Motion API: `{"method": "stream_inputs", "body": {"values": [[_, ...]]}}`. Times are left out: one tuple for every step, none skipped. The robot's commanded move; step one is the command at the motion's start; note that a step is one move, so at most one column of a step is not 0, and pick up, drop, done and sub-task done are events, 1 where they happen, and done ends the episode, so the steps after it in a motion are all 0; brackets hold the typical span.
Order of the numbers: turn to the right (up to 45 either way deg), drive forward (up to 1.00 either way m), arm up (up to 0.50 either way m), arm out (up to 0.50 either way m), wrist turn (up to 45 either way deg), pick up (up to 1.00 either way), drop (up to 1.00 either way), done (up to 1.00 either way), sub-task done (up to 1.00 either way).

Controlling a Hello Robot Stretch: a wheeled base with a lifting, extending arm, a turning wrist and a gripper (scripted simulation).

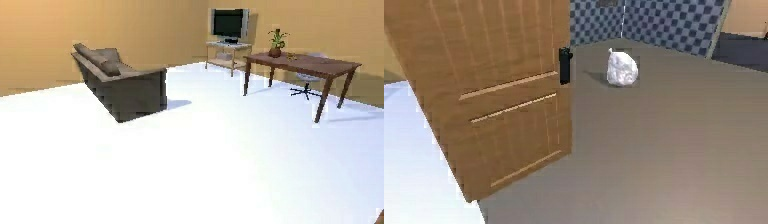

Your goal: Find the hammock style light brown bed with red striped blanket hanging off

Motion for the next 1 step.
{"method": "stream_inputs", "body": {"values": [[-6.0,0.0,0.0,0.0,0.0,0.0,0.0,0.0,0.0]]}}
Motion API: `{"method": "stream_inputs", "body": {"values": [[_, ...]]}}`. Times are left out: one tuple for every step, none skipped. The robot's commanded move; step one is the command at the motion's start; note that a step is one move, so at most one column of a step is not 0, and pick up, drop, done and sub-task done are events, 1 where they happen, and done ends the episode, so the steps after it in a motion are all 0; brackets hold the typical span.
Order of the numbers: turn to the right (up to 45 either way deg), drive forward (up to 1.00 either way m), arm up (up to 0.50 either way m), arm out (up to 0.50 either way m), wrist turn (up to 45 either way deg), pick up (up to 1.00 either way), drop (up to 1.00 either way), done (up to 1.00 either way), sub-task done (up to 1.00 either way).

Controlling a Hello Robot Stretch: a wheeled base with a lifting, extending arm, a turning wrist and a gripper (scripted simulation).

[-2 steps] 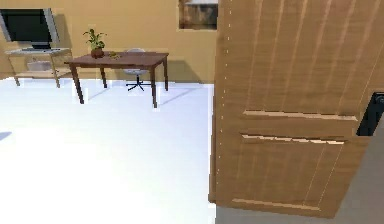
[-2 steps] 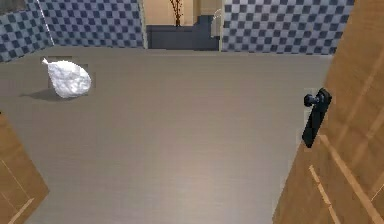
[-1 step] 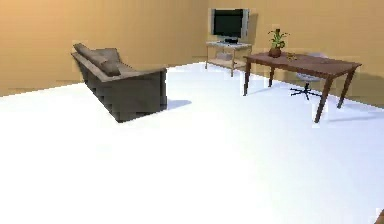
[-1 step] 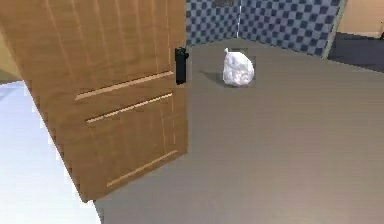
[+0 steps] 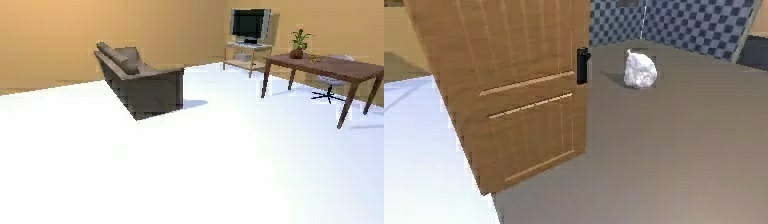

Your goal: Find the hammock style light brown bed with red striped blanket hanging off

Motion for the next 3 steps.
{"method": "stream_inputs", "body": {"values": [[-3.0,0.0,0.0,0.0,0.0,0.0,0.0,0.0,0.0],[0.0,0.3,0.0,0.0,0.0,0.0,0.0,0.0,0.0],[-45.0,0.0,0.0,0.0,0.0,0.0,0.0,0.0,0.0]]}}
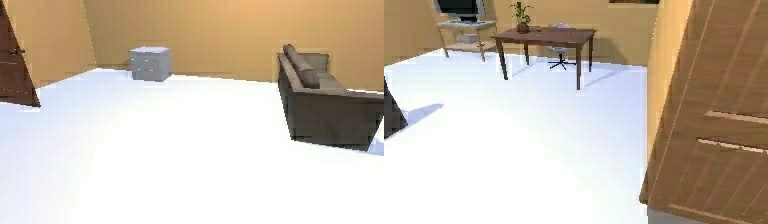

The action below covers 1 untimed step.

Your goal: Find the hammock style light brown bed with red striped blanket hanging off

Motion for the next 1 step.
{"method": "stream_inputs", "body": {"values": [[-42.0,0.0,0.0,0.0,0.0,0.0,0.0,0.0,0.0]]}}
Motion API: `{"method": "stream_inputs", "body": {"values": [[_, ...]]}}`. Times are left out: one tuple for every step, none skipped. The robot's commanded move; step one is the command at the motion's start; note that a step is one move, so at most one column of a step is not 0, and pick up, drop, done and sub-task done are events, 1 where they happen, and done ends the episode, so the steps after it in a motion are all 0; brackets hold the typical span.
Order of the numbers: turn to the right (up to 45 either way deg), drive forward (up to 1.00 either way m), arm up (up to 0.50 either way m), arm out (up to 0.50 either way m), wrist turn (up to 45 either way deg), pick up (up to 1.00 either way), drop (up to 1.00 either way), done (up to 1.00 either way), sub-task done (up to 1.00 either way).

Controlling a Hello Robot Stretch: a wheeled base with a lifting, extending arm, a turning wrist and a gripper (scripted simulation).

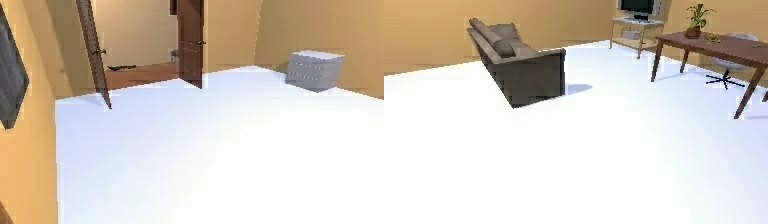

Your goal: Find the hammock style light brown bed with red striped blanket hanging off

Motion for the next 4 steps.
{"method": "stream_inputs", "body": {"values": [[0.0,0.55,0.0,0.0,0.0,0.0,0.0,0.0,0.0],[-9.0,0.0,0.0,0.0,0.0,0.0,0.0,0.0,0.0],[0.0,1.0,0.0,0.0,0.0,0.0,0.0,0.0,0.0],[0.0,1.0,0.0,0.0,0.0,0.0,0.0,0.0,0.0]]}}
